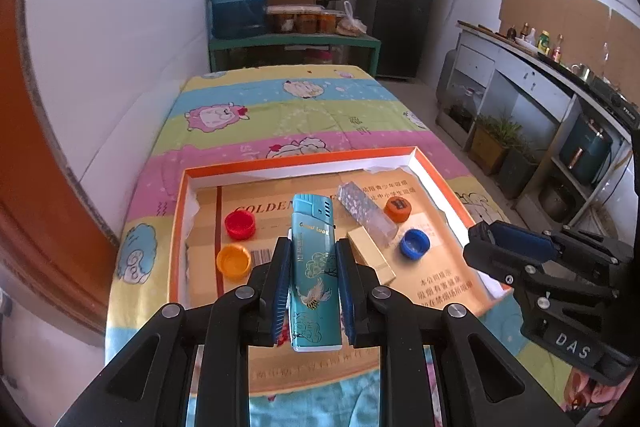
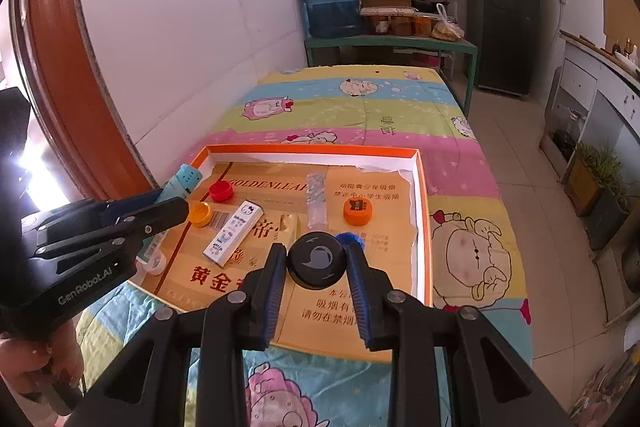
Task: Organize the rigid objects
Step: 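Carry the teal lighter with the left gripper while the right gripper carries the black cap into the tray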
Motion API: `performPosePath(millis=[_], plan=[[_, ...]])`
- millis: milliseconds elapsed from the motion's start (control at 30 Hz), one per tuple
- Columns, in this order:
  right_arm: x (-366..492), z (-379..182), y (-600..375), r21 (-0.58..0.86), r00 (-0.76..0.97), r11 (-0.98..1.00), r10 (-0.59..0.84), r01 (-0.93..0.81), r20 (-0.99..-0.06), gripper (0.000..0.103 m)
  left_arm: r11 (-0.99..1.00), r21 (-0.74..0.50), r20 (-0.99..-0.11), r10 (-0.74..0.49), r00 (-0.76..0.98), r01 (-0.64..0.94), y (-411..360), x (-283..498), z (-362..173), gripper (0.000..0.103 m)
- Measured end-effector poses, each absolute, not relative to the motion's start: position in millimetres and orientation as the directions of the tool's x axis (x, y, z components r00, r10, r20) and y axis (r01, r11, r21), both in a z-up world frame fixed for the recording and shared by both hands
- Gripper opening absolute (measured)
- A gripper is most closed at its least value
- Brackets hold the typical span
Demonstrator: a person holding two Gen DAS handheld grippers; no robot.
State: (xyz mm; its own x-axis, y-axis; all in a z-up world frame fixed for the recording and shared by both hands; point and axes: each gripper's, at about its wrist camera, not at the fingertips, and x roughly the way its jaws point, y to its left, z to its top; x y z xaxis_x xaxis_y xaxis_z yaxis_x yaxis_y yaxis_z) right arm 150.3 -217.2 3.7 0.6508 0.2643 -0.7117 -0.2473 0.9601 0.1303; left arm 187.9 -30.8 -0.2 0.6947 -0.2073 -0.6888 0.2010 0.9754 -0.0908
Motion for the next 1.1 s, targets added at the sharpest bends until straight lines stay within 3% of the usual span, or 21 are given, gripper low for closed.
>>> performPosePath(millis=[367,1100], plan=[[168,-14,-215,0.137,0.617,0.96,0.262,-0.244,-0.742,0.031,0.976,-0.123,-0.717,-0.213,0.663,0.18,-29,221,-16,0.022],[173,-52,-200,0.151,0.542,0.956,0.269,-0.252,-0.796,0.031,0.985,-0.137,-0.787,-0.172,0.592,0.103,5,215,-65,0.022]])
